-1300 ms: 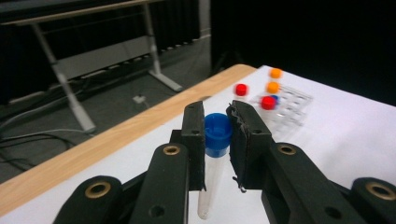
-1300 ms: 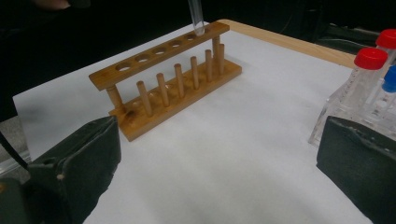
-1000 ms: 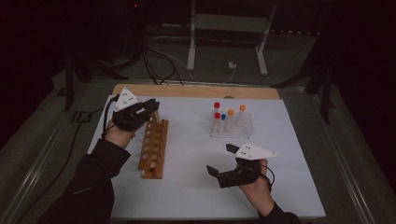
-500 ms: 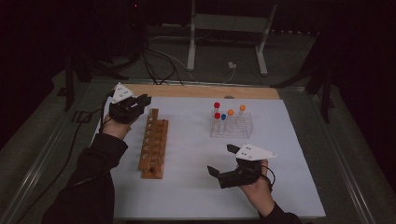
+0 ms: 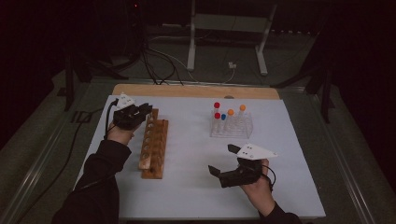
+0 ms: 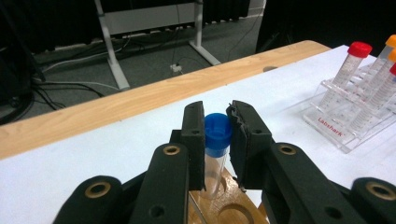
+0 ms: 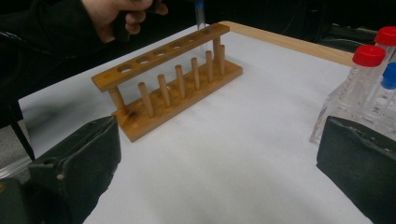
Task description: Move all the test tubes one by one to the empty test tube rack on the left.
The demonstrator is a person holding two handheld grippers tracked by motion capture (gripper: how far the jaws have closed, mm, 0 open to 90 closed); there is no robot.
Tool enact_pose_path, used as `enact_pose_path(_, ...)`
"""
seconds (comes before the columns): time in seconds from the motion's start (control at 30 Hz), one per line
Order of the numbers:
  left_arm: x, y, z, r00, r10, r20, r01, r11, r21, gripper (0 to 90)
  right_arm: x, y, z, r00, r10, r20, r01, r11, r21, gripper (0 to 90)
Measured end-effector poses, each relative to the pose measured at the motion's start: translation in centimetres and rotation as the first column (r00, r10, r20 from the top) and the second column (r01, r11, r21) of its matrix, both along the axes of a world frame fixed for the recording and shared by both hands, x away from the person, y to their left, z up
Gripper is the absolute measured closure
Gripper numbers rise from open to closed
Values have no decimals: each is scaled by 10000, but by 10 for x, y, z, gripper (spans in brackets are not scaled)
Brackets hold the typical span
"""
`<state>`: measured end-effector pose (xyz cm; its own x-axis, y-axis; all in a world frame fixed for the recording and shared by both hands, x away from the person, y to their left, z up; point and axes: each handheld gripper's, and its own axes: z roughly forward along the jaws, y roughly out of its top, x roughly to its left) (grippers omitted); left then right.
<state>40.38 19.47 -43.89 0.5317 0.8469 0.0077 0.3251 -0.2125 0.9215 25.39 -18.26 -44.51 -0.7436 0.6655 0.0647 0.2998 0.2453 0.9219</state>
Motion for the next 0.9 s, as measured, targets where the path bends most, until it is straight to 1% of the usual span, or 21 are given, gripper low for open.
enact_pose_path(0.03, 0, -1, -2, 10000, 11, 2, -11, 9999, 131, 776, 0, 0, 0, 10000, 13, -7, -13, 10000, 0, 0)
enact_pose_path(0.07, 1, -2, -4, 10000, -30, -84, 31, 9999, 108, 777, 0, 0, 0, 10000, 17, 4, -17, 10000, -10, 0)
enact_pose_path(0.13, 1, -3, -7, 9999, -35, -118, 37, 9999, 160, 776, 0, 0, -1, 10000, 33, -60, -33, 10000, -4, 0)
enact_pose_path(0.2, 2, -3, -9, 9999, -30, -121, 32, 9999, 118, 776, 1, 0, -1, 10000, 29, -74, -29, 10000, -20, 0)
enact_pose_path(0.27, 2, -3, -11, 9999, -17, -145, 20, 9998, 205, 776, 1, 0, -1, 10000, 42, -90, -42, 10000, -21, 0)
enact_pose_path(0.3, 2, -3, -12, 10000, -22, -96, 24, 9998, 222, 776, 1, 0, -1, 10000, 46, -82, -46, 10000, -23, 0)
enact_pose_path(0.33, 2, -4, -13, 10000, -30, -90, 33, 9995, 317, 776, 1, 0, -1, 10000, 45, -82, -45, 10000, -18, 0)
enact_pose_path(0.43, 3, -4, -15, 10000, 20, -97, -17, 9994, 336, 775, 1, 0, -1, 10000, 40, -87, -40, 10000, -30, 0)
enact_pose_path(0.47, 3, -3, -16, 10000, 25, -78, -23, 9997, 262, 775, 1, 0, -1, 10000, 26, -70, -26, 10000, -46, 0)
enact_pose_path(0.5, 4, -3, -16, 9998, 30, -176, -27, 9999, 154, 775, 1, 0, -1, 10000, 28, -78, -28, 10000, -45, 0)
enact_pose_path(0.53, 5, -3, -17, 9998, 12, -221, -8, 9998, 200, 774, 1, 0, -1, 10000, 26, -81, -26, 10000, -46, 0)
enact_pose_path(0.57, 5, -4, -18, 9999, 14, -156, -10, 9996, 287, 774, 1, 0, -2, 10000, 28, -93, -28, 10000, -42, 0)
enact_pose_path(0.7, 4, -5, -17, 9999, -44, -126, 49, 9991, 416, 774, 1, 0, -2, 9999, 58, -109, -58, 10000, -33, 0)
enact_pose_path(0.77, 4, -6, -17, 9997, -99, -216, 107, 9992, 388, 772, 1, 0, -1, 9999, 71, -136, -71, 10000, -5, 0)
enact_pose_path(0.9, 4, -7, -15, 9994, -158, -307, 172, 9988, 465, 763, 2, -1, -1, 9999, 78, -125, -77, 10000, 59, 0)
